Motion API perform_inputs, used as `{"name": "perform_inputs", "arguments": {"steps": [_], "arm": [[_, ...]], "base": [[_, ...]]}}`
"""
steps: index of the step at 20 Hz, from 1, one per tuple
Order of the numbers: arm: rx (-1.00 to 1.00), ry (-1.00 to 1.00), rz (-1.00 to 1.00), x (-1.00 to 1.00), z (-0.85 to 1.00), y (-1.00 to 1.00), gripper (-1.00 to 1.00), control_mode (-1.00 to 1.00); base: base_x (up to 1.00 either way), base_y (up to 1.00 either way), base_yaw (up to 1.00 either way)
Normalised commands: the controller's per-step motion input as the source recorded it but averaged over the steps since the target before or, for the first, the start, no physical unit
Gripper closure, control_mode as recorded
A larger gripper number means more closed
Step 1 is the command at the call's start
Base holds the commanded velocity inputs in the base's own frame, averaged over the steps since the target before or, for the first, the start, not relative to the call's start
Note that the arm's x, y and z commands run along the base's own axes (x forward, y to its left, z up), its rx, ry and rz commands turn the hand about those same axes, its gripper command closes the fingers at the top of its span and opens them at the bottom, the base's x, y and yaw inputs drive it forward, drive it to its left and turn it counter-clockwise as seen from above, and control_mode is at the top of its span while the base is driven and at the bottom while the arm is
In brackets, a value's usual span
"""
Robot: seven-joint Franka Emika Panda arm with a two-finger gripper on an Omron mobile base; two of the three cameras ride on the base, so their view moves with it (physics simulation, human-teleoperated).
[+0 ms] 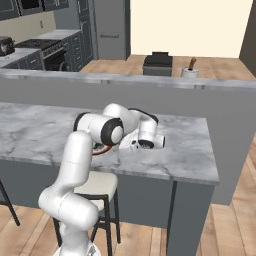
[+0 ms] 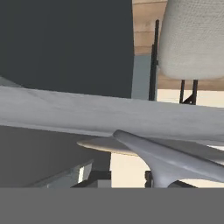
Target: Retrieve the wine glasses from the counter and place one next to each plate.
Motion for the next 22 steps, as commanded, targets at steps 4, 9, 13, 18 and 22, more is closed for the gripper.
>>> {"name": "perform_inputs", "arguments": {"steps": [4, 9, 13, 18, 22], "arm": [[0.00, -0.15, 0.03, 0.04, -0.24, 0.00, 1.00, -1.00], [0.00, -0.11, 0.00, 0.12, -0.25, 0.01, 1.00, -1.00], [0.00, -0.07, 0.00, 0.17, -0.27, 0.02, -1.00, -1.00], [0.01, 0.00, 0.00, 0.03, -0.04, 0.00, -1.00, -1.00], [0.02, 0.01, 0.00, 0.05, 0.00, -0.02, -1.00, -1.00]], "base": [[0.00, 0.00, 0.00], [0.00, 0.00, 0.00], [0.00, 0.00, 0.00], [0.00, 0.00, 0.00], [0.00, 0.00, 0.00]]}}
